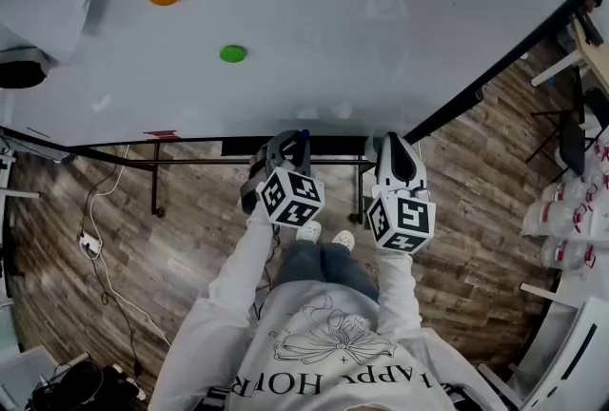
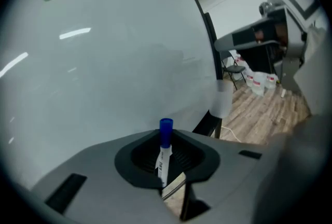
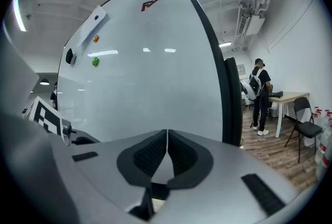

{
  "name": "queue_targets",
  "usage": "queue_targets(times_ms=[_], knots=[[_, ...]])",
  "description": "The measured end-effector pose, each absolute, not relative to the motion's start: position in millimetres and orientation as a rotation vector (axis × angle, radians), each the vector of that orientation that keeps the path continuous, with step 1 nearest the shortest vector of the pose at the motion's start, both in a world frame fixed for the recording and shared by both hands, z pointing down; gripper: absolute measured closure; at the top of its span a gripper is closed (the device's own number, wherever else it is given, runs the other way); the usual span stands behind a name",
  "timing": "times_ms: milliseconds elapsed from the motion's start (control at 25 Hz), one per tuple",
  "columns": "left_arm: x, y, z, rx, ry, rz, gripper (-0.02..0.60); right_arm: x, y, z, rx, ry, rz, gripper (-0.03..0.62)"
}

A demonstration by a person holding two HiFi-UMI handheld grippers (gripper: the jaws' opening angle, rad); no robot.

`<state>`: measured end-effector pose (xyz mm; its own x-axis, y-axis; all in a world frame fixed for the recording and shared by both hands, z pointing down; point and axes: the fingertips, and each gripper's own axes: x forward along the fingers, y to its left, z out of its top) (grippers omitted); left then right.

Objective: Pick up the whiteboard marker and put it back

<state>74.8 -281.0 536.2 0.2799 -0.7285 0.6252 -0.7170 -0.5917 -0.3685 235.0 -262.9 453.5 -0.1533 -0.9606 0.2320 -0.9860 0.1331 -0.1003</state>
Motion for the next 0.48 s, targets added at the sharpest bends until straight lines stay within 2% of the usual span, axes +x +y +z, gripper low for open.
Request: queue_targets(times_ms=[480], knots=[[73,-286,598,-2.201,1.164,-1.515,0.518,235,-258,468,1.973,-2.233,0.375,0.586]])
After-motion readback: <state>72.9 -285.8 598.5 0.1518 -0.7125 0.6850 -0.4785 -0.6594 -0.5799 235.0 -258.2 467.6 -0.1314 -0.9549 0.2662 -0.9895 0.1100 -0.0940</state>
